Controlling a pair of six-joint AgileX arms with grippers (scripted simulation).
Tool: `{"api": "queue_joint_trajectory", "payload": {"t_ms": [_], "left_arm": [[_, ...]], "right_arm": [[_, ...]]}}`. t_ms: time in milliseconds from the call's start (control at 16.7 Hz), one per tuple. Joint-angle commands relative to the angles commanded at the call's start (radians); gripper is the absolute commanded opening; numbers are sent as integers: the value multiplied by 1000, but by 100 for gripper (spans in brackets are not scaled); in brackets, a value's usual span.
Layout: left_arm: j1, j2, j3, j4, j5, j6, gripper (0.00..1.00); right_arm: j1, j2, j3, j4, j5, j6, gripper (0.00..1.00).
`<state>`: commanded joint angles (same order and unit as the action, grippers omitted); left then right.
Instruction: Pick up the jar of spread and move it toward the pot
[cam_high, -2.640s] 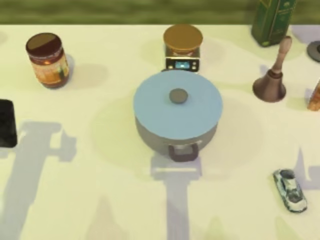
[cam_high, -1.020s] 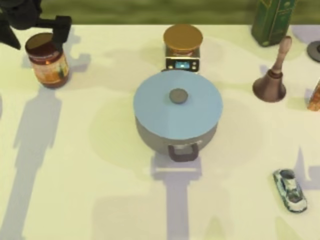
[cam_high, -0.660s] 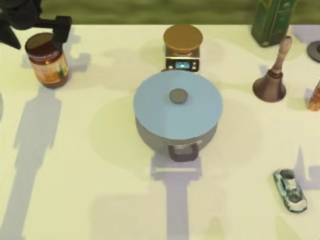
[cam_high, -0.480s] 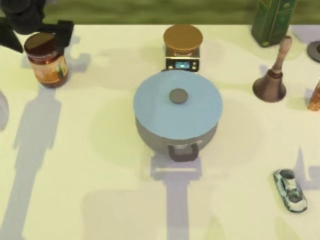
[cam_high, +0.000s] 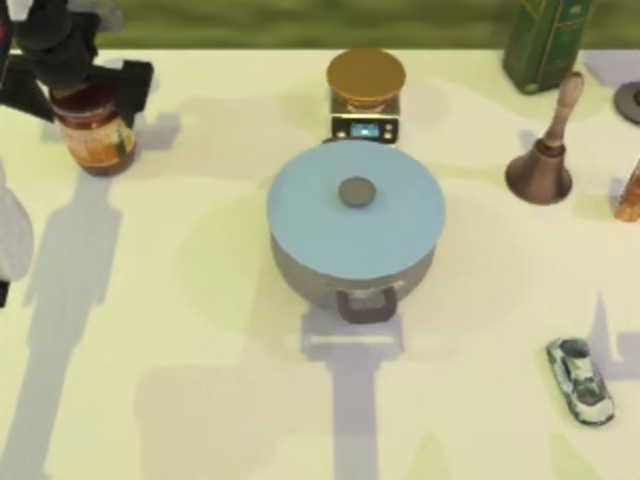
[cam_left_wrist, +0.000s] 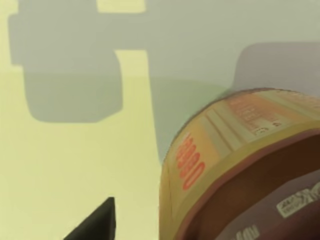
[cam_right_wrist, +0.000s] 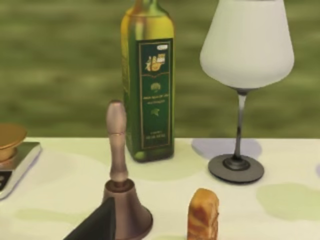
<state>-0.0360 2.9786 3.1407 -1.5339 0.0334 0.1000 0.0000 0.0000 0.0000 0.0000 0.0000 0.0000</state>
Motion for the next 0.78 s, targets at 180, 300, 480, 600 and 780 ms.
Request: {"api": "queue_joint_trajectory", "payload": {"t_ms": [180, 300, 480, 600, 780], "left_arm": [[0, 0, 0, 0, 0, 0, 77], [0, 0, 0, 0, 0, 0, 62], [0, 0, 0, 0, 0, 0, 40], [0, 0, 0, 0, 0, 0, 25], [0, 0, 0, 0, 0, 0, 2]], "right_arm": [[0, 0, 0, 0, 0, 0, 100], [0, 0, 0, 0, 0, 0, 100], [0, 0, 0, 0, 0, 0, 100], [0, 0, 0, 0, 0, 0, 100], [0, 0, 0, 0, 0, 0, 100]]}}
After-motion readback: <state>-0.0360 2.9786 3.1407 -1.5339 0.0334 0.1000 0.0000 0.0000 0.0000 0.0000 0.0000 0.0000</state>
